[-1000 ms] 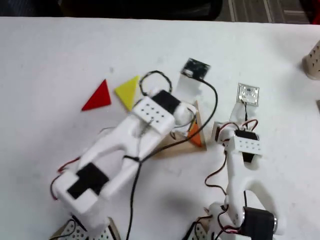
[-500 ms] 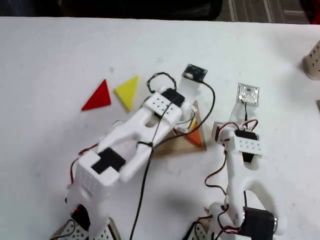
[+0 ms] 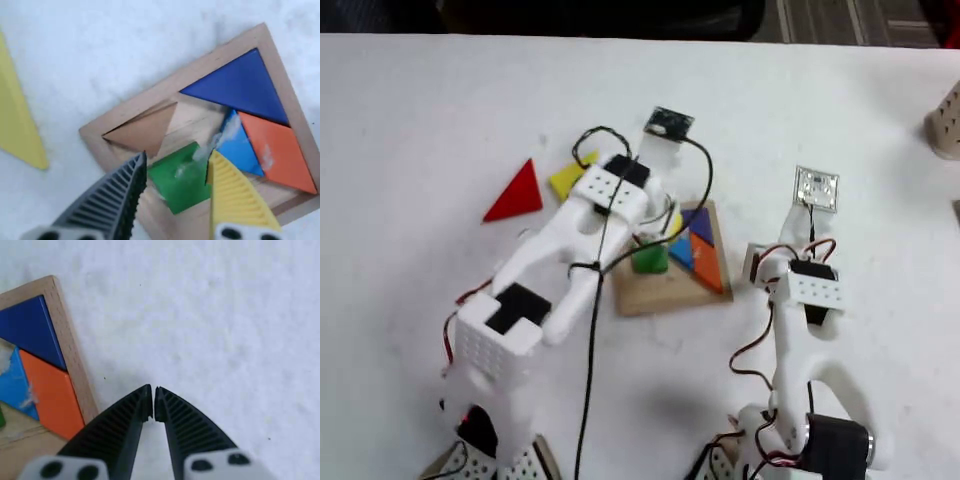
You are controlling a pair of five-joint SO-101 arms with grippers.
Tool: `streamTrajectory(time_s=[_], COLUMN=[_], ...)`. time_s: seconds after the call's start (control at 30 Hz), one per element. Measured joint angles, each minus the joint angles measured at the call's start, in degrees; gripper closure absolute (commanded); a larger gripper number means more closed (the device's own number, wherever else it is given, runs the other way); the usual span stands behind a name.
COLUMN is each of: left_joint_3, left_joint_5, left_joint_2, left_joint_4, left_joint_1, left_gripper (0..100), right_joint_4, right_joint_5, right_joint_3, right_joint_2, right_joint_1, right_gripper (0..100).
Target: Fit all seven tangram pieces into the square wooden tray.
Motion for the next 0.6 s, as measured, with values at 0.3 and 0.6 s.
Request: streamTrajectory(time_s=[0.3, 0.6], left_joint_3=[1.32, 21.36], left_joint_5=[-2.64, -2.64], left_joint_2=[-11.78, -15.12], left_joint_4=[10.11, -2.29], left_joint_1=[-0.18, -3.08], left_gripper=[79, 97], right_joint_4=[0.00, 0.00], right_joint_5=[0.00, 0.00], right_joint_3=[0.00, 0.00], right_joint_2=[0.00, 0.00], right_joint_1=[0.00, 0.00], right_gripper=[98.1, 98.1])
